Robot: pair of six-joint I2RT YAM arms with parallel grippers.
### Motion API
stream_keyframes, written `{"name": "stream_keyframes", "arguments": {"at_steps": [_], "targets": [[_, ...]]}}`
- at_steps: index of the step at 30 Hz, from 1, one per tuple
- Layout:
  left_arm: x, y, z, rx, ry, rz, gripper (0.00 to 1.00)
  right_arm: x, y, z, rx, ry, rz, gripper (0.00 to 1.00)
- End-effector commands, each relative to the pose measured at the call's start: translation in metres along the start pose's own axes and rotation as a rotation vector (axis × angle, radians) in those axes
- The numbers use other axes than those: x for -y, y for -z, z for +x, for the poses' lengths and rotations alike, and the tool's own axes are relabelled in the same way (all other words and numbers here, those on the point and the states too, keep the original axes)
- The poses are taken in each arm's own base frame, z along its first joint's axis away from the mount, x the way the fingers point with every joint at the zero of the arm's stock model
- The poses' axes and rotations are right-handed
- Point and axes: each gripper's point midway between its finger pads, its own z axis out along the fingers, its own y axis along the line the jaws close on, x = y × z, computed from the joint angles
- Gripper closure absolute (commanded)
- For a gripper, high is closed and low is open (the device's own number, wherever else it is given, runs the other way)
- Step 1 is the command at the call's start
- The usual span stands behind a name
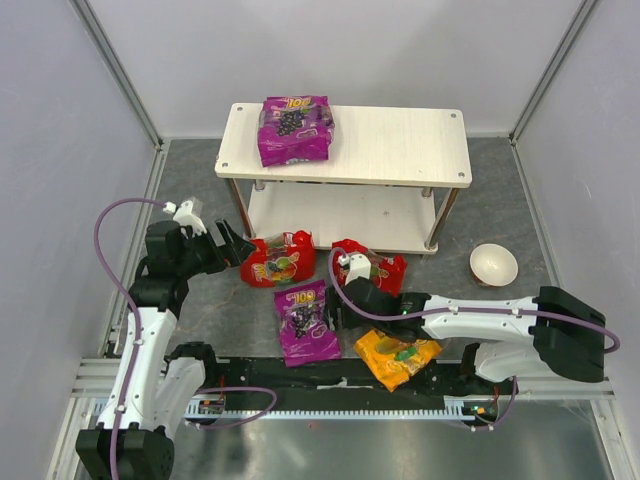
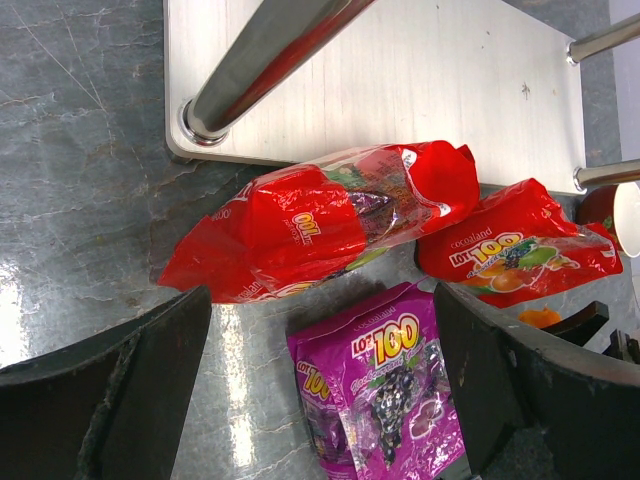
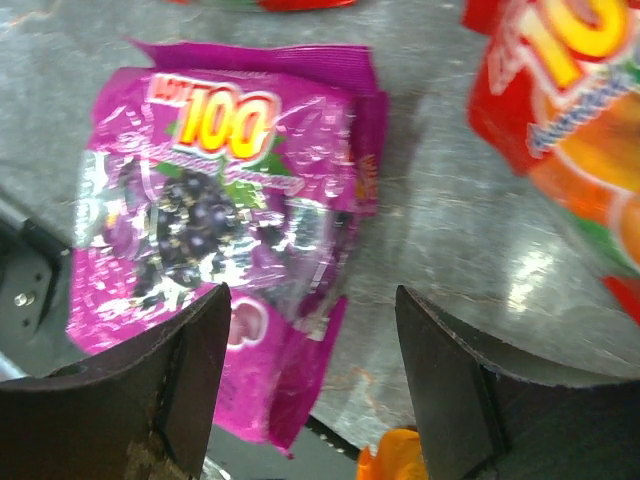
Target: Place and organize the candy bags onto the shelf
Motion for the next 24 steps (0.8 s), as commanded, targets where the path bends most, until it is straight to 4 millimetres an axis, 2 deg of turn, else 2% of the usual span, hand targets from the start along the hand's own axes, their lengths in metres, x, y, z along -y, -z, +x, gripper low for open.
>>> {"name": "stream_keyframes", "arguments": {"at_steps": [1,5,21,23,24], "targets": [[0.005,-0.001,-0.005,0.019,-0.014,0.025,0.01,-0.038,-0.004,-0.005,-0.003,0.030,-0.176,0.26],[0.005,-0.001,-0.005,0.022,-0.014,0.023,0.01,-0.043,-0.009,-0.001,-0.012,0.026,-0.197,0.27],[0.005,0.000,-0.006,0.024,-0.016,0.024,0.01,-0.030,-0.030,0.024,-0.076,0.043,-0.150,0.30],[0.005,0.000,-0.006,0.027,-0.016,0.023,0.01,-0.030,-0.031,0.025,-0.077,0.045,-0.153,0.34],[0.005,0.001,-0.006,0.029,-0.017,0.024,0.01,-0.032,-0.031,0.026,-0.080,0.046,-0.161,0.40]]}}
